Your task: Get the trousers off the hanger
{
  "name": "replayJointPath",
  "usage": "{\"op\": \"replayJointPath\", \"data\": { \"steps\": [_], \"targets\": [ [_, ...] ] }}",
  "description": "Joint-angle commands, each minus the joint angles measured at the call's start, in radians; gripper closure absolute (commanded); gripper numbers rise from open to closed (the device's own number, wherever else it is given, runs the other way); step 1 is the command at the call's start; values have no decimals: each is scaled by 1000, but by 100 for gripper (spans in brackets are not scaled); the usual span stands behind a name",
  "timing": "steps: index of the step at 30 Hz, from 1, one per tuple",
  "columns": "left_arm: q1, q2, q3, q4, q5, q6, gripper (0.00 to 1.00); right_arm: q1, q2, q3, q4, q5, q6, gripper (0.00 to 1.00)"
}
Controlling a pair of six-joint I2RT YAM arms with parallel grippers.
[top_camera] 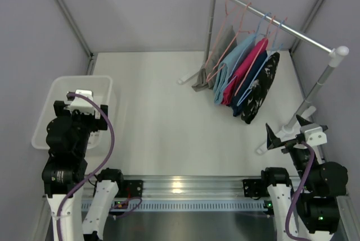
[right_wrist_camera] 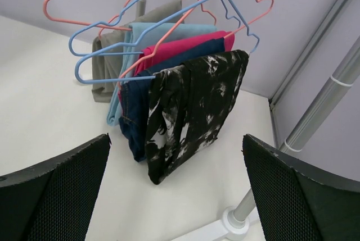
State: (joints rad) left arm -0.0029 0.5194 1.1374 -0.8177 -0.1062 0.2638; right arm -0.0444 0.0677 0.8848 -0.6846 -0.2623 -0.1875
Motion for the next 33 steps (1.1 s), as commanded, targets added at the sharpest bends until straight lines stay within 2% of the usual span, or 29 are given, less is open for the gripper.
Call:
{"op": "replayJointPath", "data": {
  "steps": [1, 8, 17, 19, 22, 24, 28, 33],
  "targets": [
    [-5, -5, -13, 69, -44, 6, 1, -12, 21, 28, 23, 9, 20, 1],
    [-5, -15, -33, 89, -53, 9, 1, -12, 47, 31, 23, 54, 164, 1],
    [-5, 73, -18, 92, -9, -51, 1, -12, 199, 55, 126, 41, 550, 1],
    [-5, 86, -14, 98, 13, -63, 1, -12, 228, 46, 192, 43, 623, 6],
    [-5, 102, -11, 104, 37, -75, 1, -12, 245, 7, 314, 52, 758, 21],
    [-5, 106, -10, 107, 42, -75, 1, -12, 260, -13, 373, 66, 838, 25],
    [-5, 117, -14, 109, 56, -74, 1, -12, 387, -43, 490, 87, 970, 40],
    [-5, 131, -4, 109, 77, -78, 1, -12, 550, -20, 615, 78, 1103, 44]
  ]
}}
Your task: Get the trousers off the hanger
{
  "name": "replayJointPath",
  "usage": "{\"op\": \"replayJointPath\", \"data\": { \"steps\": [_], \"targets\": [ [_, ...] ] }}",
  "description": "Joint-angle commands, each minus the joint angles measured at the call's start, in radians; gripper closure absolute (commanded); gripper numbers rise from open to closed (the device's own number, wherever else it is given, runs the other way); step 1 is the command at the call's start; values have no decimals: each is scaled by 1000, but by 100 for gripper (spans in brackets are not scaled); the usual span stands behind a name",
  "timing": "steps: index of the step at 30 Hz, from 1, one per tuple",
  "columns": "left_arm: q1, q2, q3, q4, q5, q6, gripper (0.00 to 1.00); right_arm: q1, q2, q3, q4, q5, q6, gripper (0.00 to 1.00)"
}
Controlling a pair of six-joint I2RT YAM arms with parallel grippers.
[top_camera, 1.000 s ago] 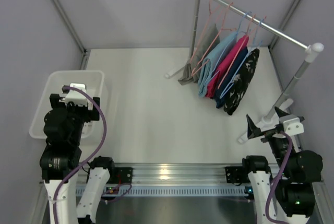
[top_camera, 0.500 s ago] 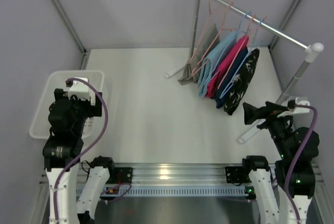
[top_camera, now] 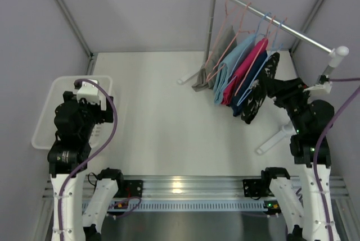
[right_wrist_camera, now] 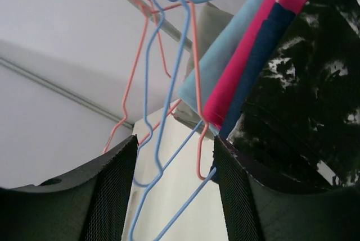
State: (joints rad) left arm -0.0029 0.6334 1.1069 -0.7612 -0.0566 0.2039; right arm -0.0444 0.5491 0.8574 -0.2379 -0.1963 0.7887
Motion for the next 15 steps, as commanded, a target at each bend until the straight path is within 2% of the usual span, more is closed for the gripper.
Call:
{"op": "replayJointPath", "data": {
  "steps": [1, 9, 15],
  "targets": [
    [-5, 20, 30, 51, 26, -15, 1, -11, 109, 21, 181, 20, 132, 44],
    [-5, 32, 39, 45, 32, -23, 1, -11, 256, 63, 288, 57, 199, 48],
    [-5, 45, 18, 54, 28, -27, 1, -5, 285, 80, 316, 49, 228, 50]
  ]
}}
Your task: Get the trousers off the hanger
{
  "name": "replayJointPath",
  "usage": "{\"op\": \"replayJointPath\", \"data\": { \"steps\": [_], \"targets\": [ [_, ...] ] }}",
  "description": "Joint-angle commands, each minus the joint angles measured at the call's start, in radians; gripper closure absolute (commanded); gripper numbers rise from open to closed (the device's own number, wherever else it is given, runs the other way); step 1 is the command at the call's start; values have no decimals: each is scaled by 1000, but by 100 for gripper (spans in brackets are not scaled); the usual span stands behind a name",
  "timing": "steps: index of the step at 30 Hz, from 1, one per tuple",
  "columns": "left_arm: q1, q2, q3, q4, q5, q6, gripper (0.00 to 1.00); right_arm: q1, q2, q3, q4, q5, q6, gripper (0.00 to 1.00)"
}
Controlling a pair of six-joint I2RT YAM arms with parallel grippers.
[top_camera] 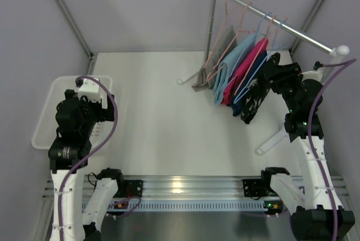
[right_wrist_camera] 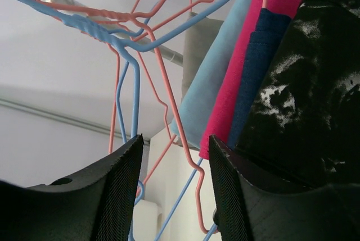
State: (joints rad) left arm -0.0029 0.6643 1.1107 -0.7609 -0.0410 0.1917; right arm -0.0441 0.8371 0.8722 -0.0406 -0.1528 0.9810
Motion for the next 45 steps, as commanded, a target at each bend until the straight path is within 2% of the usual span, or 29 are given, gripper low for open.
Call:
{"op": "replayJointPath", "data": {
  "steps": [1, 11, 17, 21, 30, 34, 37, 40, 45],
  "targets": [
    [-5, 17, 11, 57, 12, -17, 1, -2, -4, 67, 114, -2, 42, 51],
    [-5, 18, -3, 69, 15, -24, 1, 4, -141, 56, -58, 67, 7, 54],
    [-5, 27, -2, 83, 27, -31, 1, 36, -78, 123, -107, 140, -56, 55],
    [-5, 31, -9, 89, 21, -32, 1, 101, -29, 155, -124, 194, -99, 55],
    [-5, 34, -35, 109, 21, -34, 1, 145, 23, 153, -136, 184, -110, 52],
    [-5, 40, -46, 117, 24, -38, 1, 162, 56, 142, -79, 125, -68, 62],
    [-5, 38, -52, 120, 26, -43, 1, 165, 85, 146, -67, 108, -53, 66],
    [-5, 35, -58, 123, 27, -46, 1, 165, 106, 155, -62, 101, -36, 77],
    [-5, 34, -75, 132, 30, -46, 1, 165, 149, 157, -9, 47, 8, 78]
  ]
}}
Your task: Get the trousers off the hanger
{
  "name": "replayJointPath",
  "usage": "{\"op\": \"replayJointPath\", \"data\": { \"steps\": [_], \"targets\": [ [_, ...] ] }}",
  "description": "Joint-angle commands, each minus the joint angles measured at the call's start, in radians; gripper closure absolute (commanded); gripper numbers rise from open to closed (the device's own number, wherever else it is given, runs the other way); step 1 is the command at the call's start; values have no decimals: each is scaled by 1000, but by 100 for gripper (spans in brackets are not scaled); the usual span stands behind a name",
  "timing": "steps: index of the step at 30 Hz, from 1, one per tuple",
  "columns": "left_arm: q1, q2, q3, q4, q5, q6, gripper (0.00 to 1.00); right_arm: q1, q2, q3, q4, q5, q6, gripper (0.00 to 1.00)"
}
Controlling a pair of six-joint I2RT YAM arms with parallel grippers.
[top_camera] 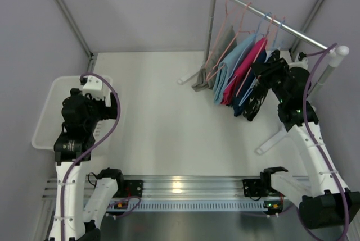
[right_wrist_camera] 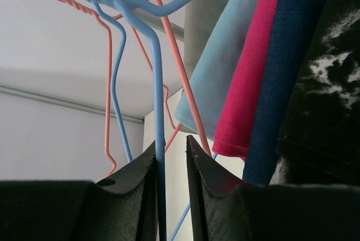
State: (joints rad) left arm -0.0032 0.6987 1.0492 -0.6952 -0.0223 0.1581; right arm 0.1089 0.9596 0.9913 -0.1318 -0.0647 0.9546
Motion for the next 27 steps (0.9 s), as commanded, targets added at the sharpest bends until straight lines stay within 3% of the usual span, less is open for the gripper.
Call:
{"op": "replayJointPath", "data": {
  "steps": [1, 9, 12, 17, 27],
  "targets": [
    [-4, 2, -15, 68, 13, -12, 1, 12, 34, 35, 92, -59, 50, 78],
    [-4, -1, -28, 71, 18, -15, 1, 12, 70, 30, 170, -95, 87, 75],
    [-4, -1, -29, 71, 18, -17, 1, 12, 70, 35, 192, -103, 81, 80],
    [-4, -1, -20, 71, 18, -26, 1, 12, 28, 41, 202, -136, 70, 100],
    [-4, 44, 64, 51, 65, -49, 1, 23, -101, 52, 221, -152, 13, 100]
  ]
}}
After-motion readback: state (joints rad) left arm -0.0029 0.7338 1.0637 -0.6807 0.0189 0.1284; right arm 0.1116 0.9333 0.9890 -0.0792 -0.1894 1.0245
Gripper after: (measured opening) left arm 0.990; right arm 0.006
